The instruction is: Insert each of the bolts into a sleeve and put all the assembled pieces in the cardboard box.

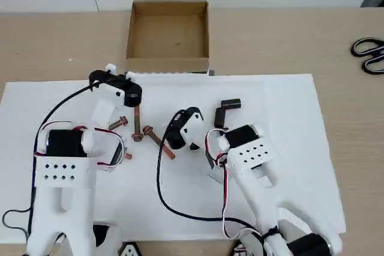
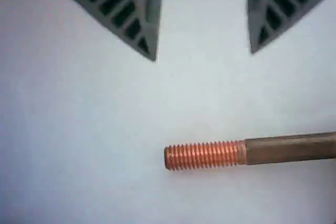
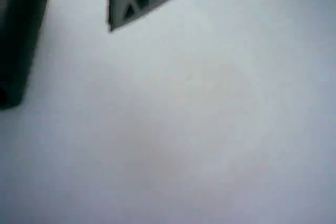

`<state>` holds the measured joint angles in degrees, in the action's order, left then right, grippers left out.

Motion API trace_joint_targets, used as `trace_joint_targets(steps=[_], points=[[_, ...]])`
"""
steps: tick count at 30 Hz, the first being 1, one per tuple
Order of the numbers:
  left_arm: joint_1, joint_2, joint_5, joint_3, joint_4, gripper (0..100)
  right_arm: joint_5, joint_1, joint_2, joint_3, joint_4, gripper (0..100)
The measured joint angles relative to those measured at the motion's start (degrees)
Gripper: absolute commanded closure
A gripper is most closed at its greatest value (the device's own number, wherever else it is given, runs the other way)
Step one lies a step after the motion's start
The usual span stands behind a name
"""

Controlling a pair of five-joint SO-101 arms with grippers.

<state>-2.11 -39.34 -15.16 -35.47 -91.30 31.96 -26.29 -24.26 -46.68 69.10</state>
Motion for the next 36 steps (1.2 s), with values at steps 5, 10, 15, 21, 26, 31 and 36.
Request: trace_joint_targets(steps=[5, 10, 15, 21, 26, 31, 36], points=[[-0.2, 0.0, 0.0, 0.0, 0.1, 89, 0.2, 0.1, 0.0, -3.3, -4.7, 83.8], [-0.2, 0.0, 0.0, 0.0, 0.1, 89, 0.2, 0.1, 1.8, -5.2, -7.6, 83.8], [-0.2, 0.0, 0.0, 0.0, 0.1, 89, 2.3, 2.5, 6.2, -4.3, -9.7, 89.0], [-0.2, 0.0, 0.0, 0.0, 0.1, 89, 2.9, 4.3, 8.2, -2.5, -9.8, 94.7], [-0.2, 0.0, 0.0, 0.0, 0.1, 89, 2.9, 4.6, 8.5, -1.3, -9.2, 99.1], [-0.2, 0.0, 0.0, 0.0, 0.1, 89, 2.7, 4.7, 10.9, 5.4, -2.6, 99.2], [-0.2, 0.0, 0.0, -0.3, 0.1, 89, 0.5, 4.9, 10.9, 17.1, 7.3, 99.2]])
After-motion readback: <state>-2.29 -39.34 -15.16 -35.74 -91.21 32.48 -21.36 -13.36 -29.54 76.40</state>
